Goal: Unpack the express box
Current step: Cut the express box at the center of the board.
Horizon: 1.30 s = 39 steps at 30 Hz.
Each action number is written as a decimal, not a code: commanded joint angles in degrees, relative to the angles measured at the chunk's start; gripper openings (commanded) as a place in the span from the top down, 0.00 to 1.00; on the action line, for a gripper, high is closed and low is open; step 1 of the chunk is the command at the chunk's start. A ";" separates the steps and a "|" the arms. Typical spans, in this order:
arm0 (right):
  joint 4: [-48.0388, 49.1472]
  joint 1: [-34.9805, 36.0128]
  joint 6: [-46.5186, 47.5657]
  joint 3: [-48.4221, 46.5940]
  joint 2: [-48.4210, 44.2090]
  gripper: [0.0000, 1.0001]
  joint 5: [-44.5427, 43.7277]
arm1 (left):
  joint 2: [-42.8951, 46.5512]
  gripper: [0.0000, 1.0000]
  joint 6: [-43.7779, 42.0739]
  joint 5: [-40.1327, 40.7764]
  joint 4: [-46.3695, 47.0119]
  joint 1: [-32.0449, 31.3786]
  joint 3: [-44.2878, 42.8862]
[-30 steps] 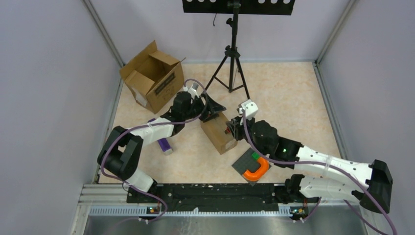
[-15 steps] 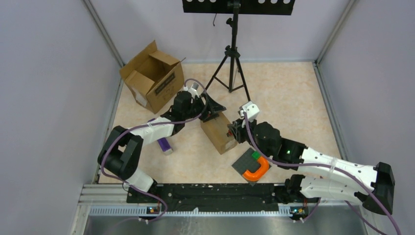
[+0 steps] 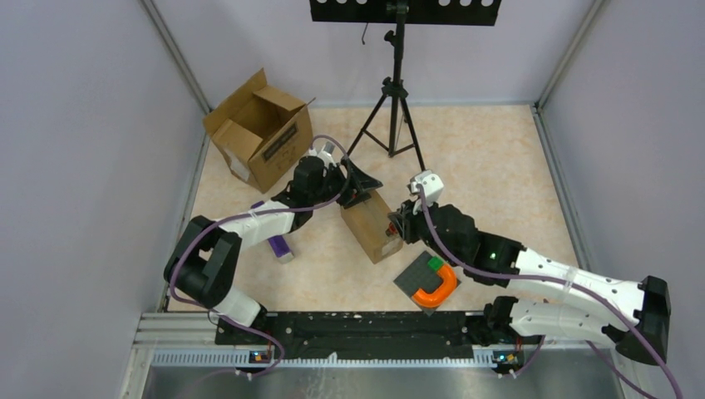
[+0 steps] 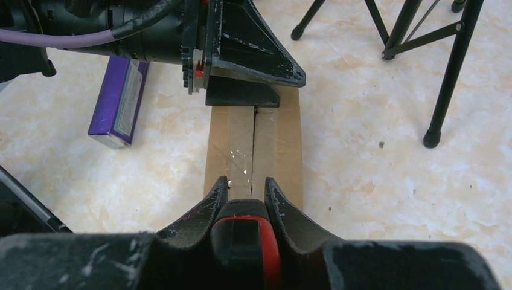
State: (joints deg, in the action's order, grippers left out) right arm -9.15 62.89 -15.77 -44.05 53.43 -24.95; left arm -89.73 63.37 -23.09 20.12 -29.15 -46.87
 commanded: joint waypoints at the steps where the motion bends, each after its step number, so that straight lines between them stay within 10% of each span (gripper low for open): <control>1: -17.50 2.06 -5.54 -1.00 -2.22 1.00 7.05 | -5.62 0.28 -6.68 14.83 -17.57 3.41 4.73; 30: -32.59 2.10 -16.75 -5.65 -5.03 1.00 4.45 | -5.85 0.28 -8.40 16.82 -16.07 3.31 6.62; 39: -18.41 2.02 -12.26 -3.10 -3.53 1.00 -0.59 | -0.72 0.26 -17.95 14.69 -28.27 4.09 -12.37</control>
State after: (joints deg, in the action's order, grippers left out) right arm -26.46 63.48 -30.46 -47.66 48.47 -27.09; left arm -89.97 54.61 -16.08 8.32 -27.44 -53.60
